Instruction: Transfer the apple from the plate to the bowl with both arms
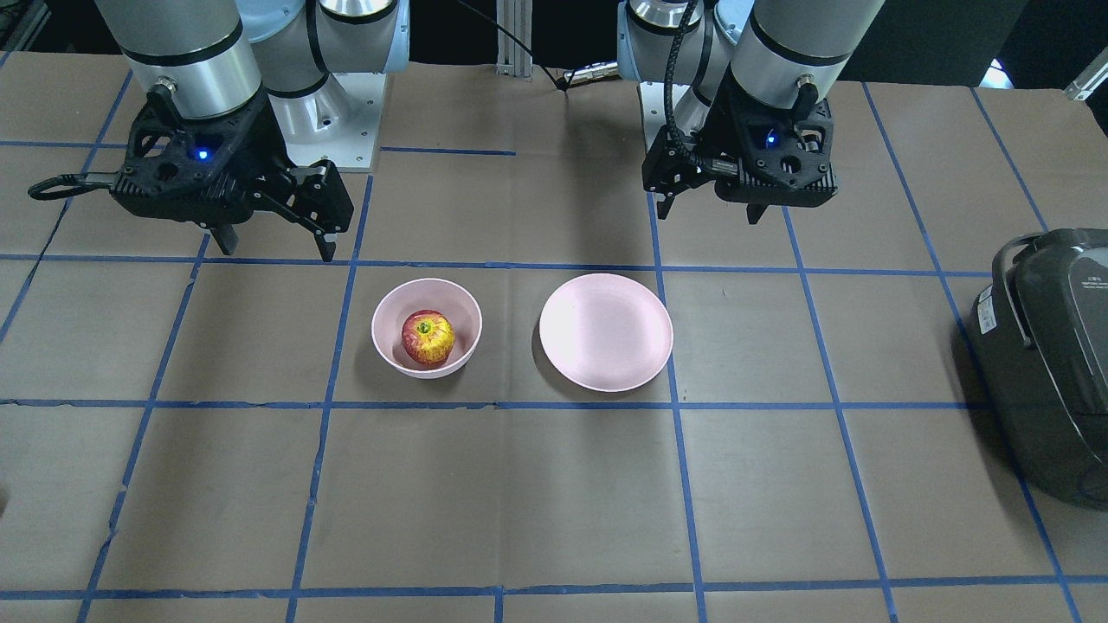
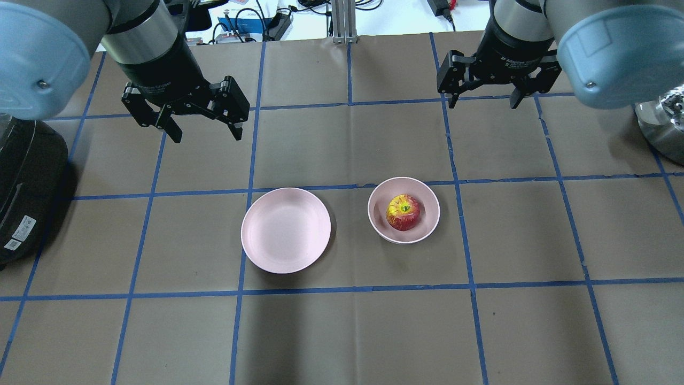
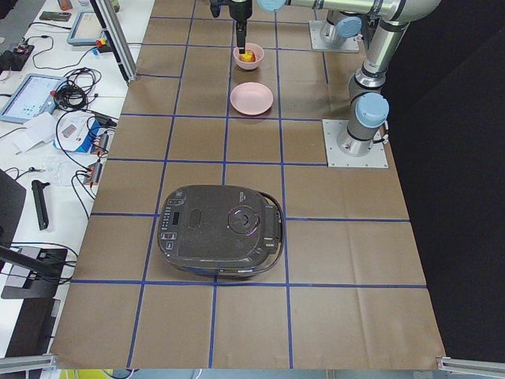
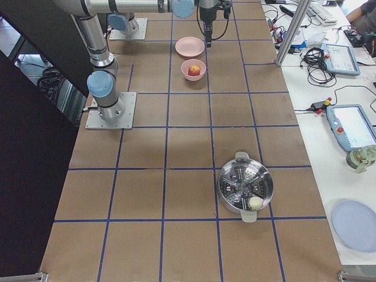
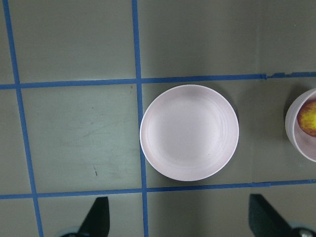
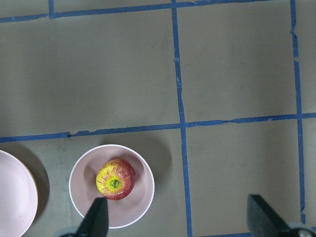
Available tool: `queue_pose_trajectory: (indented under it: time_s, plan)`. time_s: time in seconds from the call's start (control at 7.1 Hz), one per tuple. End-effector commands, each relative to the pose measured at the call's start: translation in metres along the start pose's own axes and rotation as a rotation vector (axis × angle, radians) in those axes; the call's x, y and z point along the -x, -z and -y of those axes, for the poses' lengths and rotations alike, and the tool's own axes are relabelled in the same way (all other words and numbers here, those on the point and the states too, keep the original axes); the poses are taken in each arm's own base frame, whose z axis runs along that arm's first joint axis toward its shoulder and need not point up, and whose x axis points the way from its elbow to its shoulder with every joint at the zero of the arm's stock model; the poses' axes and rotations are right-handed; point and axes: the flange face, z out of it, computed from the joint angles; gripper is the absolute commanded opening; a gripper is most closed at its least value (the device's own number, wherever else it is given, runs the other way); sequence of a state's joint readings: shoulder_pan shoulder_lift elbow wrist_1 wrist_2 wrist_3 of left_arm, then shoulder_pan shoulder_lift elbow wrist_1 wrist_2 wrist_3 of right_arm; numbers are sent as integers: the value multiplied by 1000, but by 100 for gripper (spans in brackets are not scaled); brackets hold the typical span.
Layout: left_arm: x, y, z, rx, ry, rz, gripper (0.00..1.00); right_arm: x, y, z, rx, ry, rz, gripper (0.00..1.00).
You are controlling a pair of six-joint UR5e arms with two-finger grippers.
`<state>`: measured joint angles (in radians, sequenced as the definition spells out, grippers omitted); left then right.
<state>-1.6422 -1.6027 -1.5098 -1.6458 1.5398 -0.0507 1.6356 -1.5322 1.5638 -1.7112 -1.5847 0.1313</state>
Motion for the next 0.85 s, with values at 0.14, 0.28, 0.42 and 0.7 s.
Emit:
queue_pose_trajectory:
  time_s: [0.14,0.28,0.42,0.7]
  plan:
    - [0,1,1,0,-1,2,100,-2,-2,1,2,-2,-8,100]
    - [1,1,1,0,1,2,100,-2,-2,2,2,2,-10,100]
    - [1,1,1,0,1,2,100,-1,-2,1,2,1,-7,100]
    - [0,1,1,0,-1,2,100,-2,-4,1,9,-4,-3,100]
